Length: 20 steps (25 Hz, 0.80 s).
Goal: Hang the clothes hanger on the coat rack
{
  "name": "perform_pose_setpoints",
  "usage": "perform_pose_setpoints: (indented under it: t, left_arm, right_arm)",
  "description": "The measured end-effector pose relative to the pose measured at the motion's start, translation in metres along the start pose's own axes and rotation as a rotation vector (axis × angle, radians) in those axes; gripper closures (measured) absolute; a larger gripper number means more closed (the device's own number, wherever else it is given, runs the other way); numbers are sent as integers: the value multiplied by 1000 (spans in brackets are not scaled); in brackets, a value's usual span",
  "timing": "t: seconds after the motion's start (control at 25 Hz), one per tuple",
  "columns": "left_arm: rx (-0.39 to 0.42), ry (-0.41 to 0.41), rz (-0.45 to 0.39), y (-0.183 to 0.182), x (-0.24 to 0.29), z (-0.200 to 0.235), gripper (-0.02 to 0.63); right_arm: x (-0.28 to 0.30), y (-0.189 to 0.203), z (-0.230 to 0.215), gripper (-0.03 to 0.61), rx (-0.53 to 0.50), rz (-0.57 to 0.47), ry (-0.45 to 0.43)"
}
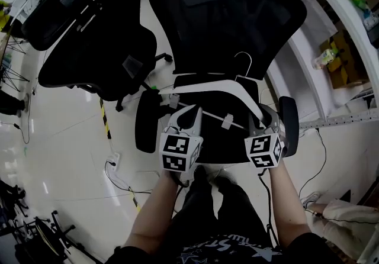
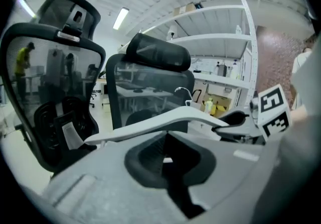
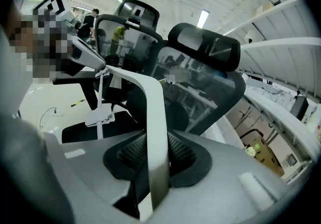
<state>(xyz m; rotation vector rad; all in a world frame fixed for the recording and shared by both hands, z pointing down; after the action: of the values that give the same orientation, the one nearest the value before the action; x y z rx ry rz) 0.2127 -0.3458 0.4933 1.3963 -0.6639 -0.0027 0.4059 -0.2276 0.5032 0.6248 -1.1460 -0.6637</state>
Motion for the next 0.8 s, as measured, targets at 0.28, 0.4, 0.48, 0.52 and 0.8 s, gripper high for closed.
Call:
perform_pose_setpoints:
  t: [0.28,0.4,0.48,0.52,0.8]
  left_arm:
    - [17,-173,-58,-27,-49,5,609]
    - [11,-261,-67,-29,-80,-1,609]
    - [-2,-334,-76,-27,-102,-6,609]
    - [-8,-369,-80,-26,-114,-10,609]
    - [-78,-614,-94,-15,-196,-25,609]
  right_arm:
    - [-21,-38,8,463,-56,-162,-119]
    - [-32,-57,14,463,-106,-226,-181]
    - [-38,-68,22,463,-145,-267,-234]
    - [-41,-72,27,463,-161,-288,-265]
    - [-62,-106,82,463,-294,-408,-472]
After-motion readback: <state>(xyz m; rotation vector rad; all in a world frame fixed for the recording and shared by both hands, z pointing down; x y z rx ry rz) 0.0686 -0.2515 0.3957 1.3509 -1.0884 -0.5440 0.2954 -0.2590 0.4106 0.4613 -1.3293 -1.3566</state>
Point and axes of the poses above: the fingertips, and each gripper's own axes: x forward along the fingers, z to its left, y out of its underside, the point moved 9 cm from there along -x, backward along the fingers, and after that the axes turned 12 degrees about x, right-handed, at the moved point
